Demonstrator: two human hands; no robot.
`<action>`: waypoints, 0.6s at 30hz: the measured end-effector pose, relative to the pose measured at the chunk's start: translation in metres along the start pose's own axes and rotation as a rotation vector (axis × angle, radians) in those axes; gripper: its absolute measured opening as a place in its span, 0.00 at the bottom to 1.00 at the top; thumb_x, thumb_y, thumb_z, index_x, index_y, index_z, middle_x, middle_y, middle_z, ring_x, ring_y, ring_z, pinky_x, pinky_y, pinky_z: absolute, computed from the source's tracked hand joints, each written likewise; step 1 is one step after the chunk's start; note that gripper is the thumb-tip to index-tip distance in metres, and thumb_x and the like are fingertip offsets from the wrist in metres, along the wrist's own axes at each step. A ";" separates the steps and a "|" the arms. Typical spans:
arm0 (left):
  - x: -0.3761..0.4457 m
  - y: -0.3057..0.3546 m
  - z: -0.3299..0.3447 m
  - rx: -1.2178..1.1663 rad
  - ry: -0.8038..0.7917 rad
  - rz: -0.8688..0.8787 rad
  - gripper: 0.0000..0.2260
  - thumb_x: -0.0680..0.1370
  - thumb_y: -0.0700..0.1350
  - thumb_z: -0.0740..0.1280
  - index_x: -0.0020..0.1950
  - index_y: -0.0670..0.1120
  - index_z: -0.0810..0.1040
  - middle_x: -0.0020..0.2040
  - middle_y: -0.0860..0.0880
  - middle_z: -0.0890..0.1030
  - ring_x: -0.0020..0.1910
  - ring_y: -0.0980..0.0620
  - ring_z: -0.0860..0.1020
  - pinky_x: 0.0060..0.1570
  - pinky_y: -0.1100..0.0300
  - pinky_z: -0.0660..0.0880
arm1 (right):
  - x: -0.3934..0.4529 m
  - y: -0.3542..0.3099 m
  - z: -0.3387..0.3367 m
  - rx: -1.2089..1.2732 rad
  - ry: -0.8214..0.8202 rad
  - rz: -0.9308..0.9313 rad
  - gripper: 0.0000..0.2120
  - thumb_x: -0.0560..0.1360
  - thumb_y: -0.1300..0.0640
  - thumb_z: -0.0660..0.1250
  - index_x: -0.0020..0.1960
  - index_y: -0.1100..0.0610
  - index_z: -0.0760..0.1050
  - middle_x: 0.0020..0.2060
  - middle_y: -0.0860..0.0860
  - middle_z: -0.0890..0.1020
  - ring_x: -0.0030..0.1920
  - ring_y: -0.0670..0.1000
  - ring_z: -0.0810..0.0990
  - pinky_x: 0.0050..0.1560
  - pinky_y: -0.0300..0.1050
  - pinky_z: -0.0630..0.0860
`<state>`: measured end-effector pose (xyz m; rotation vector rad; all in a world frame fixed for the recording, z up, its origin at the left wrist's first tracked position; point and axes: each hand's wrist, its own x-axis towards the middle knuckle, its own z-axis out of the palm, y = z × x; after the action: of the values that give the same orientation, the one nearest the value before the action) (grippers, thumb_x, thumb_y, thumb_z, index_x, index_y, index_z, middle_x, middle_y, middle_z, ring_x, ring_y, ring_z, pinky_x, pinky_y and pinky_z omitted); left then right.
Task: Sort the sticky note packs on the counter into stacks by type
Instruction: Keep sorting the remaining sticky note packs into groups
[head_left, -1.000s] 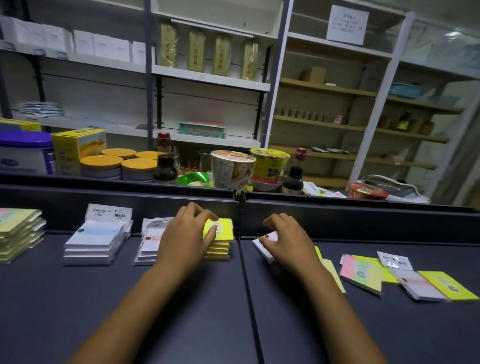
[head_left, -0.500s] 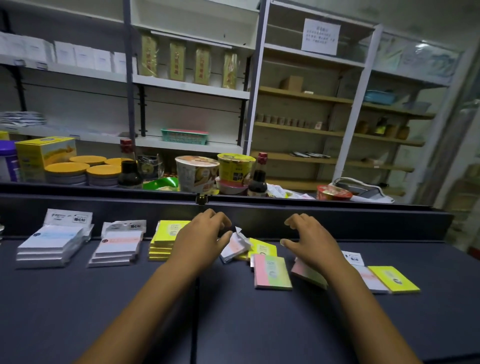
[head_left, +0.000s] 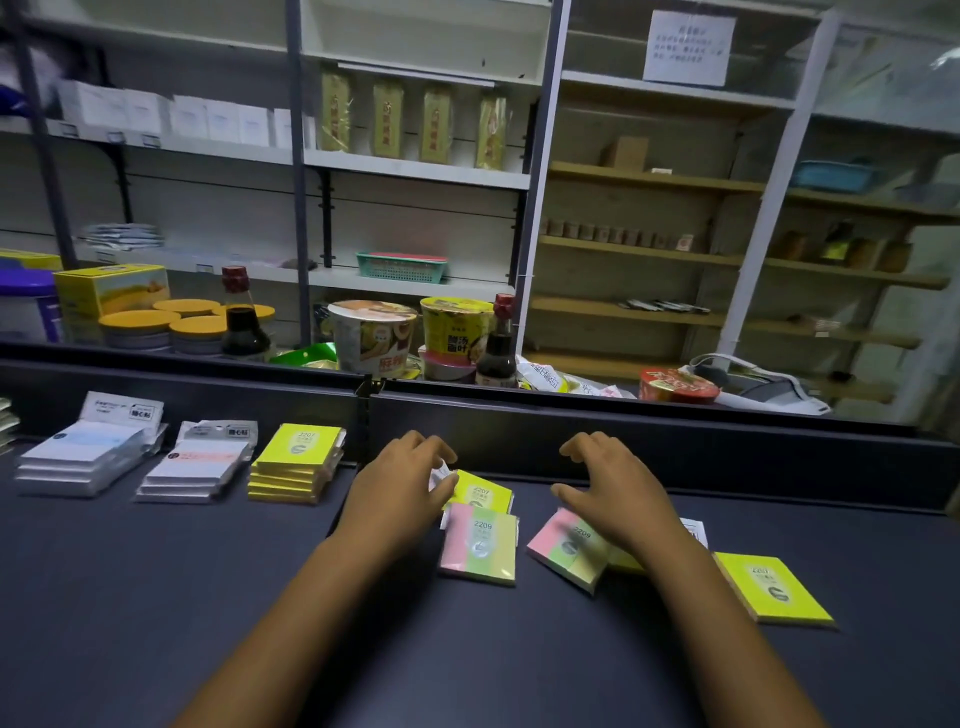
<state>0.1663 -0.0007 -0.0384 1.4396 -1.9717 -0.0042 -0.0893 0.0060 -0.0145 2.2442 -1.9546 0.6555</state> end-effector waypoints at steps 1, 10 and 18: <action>0.001 -0.002 0.002 -0.008 -0.001 -0.021 0.10 0.78 0.54 0.65 0.59 0.57 0.75 0.54 0.57 0.75 0.55 0.57 0.74 0.44 0.60 0.71 | 0.001 0.001 0.002 0.008 -0.002 -0.010 0.21 0.75 0.45 0.70 0.66 0.47 0.70 0.60 0.45 0.75 0.60 0.47 0.75 0.58 0.45 0.75; 0.024 -0.027 0.016 -0.041 -0.024 -0.209 0.11 0.80 0.47 0.63 0.62 0.52 0.77 0.59 0.51 0.75 0.60 0.51 0.75 0.53 0.53 0.75 | 0.031 -0.007 0.023 0.095 0.020 -0.064 0.20 0.75 0.45 0.70 0.64 0.48 0.72 0.58 0.44 0.76 0.60 0.47 0.75 0.59 0.45 0.74; 0.026 -0.048 0.023 0.035 -0.235 -0.281 0.21 0.81 0.53 0.62 0.74 0.50 0.67 0.70 0.46 0.73 0.68 0.47 0.70 0.65 0.51 0.70 | 0.051 -0.017 0.038 0.126 0.001 -0.109 0.20 0.75 0.45 0.69 0.64 0.49 0.72 0.58 0.45 0.76 0.61 0.47 0.74 0.61 0.47 0.74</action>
<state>0.1912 -0.0499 -0.0606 1.7972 -1.9404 -0.2762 -0.0586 -0.0505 -0.0260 2.4024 -1.8229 0.7854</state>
